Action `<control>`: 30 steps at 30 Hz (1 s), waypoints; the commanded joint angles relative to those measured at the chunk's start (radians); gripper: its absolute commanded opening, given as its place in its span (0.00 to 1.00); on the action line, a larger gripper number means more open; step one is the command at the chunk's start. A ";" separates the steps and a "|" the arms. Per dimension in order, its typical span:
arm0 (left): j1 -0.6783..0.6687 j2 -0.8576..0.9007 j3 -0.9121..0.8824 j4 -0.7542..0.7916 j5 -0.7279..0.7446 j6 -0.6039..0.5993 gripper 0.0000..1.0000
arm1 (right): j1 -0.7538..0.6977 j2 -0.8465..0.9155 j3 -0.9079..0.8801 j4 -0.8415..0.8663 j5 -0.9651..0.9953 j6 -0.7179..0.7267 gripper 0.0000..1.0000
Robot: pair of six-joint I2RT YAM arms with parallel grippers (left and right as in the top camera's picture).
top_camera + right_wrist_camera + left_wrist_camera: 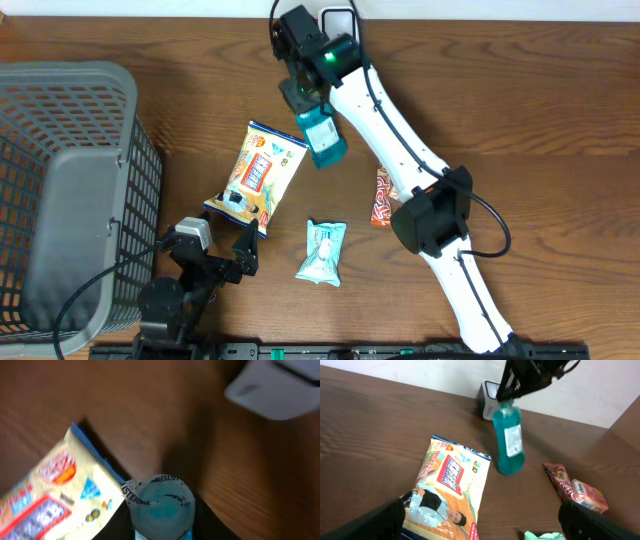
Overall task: Scan the item barcode
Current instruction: 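Lift the bottle up toward the white scanner, then hold the bottle label in front of the scanner, rotating it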
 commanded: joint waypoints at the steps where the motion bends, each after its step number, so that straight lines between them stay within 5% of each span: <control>1: 0.003 -0.001 -0.015 -0.025 0.016 0.020 0.98 | -0.004 -0.009 0.033 0.005 0.144 0.166 0.01; 11: 0.003 -0.001 -0.015 -0.025 0.016 0.020 0.98 | -0.004 -0.009 0.032 0.077 0.206 0.346 0.01; 30: 0.003 -0.001 -0.014 -0.025 0.016 0.020 0.98 | 0.002 -0.006 -0.015 0.150 0.207 0.397 0.01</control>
